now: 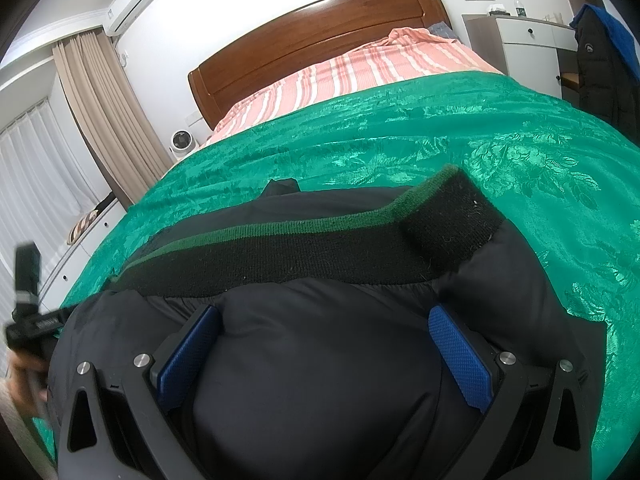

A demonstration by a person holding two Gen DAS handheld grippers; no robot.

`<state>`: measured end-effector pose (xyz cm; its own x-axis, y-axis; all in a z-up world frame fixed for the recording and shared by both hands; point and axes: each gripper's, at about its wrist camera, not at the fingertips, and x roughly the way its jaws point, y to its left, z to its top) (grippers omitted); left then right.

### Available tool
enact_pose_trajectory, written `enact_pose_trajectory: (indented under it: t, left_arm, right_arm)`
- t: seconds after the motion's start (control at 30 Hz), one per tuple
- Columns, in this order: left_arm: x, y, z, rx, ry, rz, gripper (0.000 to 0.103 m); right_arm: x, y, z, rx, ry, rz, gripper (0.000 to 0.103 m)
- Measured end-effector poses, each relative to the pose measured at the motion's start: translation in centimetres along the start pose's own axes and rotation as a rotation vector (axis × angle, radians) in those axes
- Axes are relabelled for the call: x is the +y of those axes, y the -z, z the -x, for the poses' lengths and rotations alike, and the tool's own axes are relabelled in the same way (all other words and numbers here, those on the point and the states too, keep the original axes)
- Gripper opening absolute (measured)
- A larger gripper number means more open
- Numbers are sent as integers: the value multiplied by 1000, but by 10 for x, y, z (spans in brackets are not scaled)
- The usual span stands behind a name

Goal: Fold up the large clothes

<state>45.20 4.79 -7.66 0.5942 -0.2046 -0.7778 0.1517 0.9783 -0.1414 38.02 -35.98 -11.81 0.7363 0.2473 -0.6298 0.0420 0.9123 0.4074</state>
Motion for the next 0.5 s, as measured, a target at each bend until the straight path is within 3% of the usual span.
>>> enact_pose_trajectory:
  t: [0.17, 0.27, 0.3, 0.37, 0.43, 0.5]
  left_arm:
    - [-33, -11, 73, -110, 141, -45, 101]
    - [-67, -10, 85, -85, 192, -89, 102]
    - [-76, -7, 82, -67, 194, -97, 102]
    - [-94, 5, 64, -30, 142, -138, 102]
    - [-105, 25, 26, 48, 33, -176, 101]
    - [-108, 42, 0, 57, 16, -194, 103]
  right_arm:
    - [1, -6, -1, 37, 0, -5, 102]
    - [9, -14, 17, 36, 14, 13, 102]
    - [12, -18, 38, -8, 15, 6, 102]
    - [16, -20, 72, -63, -32, -14, 102]
    - [24, -11, 125, -127, -95, 5, 102]
    - [30, 7, 158, -144, -114, 36, 102]
